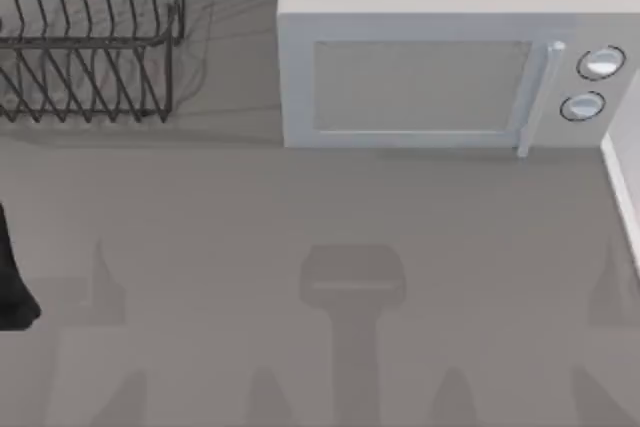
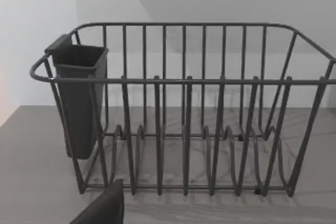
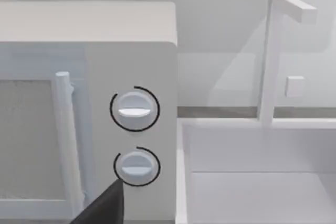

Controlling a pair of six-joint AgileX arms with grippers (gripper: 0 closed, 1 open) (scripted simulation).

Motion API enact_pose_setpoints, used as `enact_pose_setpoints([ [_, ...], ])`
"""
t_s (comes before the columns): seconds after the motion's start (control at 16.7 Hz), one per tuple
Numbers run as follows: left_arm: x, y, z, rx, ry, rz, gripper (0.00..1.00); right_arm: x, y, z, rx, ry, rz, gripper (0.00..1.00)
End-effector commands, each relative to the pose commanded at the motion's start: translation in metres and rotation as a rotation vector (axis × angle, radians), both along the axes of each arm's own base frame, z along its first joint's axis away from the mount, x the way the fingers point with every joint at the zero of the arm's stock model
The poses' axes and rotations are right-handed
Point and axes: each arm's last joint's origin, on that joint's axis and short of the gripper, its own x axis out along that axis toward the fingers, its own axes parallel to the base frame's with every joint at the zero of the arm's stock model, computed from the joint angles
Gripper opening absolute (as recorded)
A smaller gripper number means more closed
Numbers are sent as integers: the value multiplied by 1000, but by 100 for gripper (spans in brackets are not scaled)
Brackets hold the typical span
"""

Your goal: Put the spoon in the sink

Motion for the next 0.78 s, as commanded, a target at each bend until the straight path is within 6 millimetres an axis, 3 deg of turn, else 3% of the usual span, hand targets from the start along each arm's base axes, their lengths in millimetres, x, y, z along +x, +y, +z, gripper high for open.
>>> enact_pose_setpoints([
  [0.18, 0, 0, 0, 0, 0, 0, 100, 0, -1, 2, -3, 12, -8, 100],
  [0.42, 0, 0, 0, 0, 0, 0, 100, 3, -9, 21, -29, 160, -81, 100],
  [0.78, 0, 0, 0, 0, 0, 0, 100, 36, -40, 44, -10, 715, -228, 100],
])
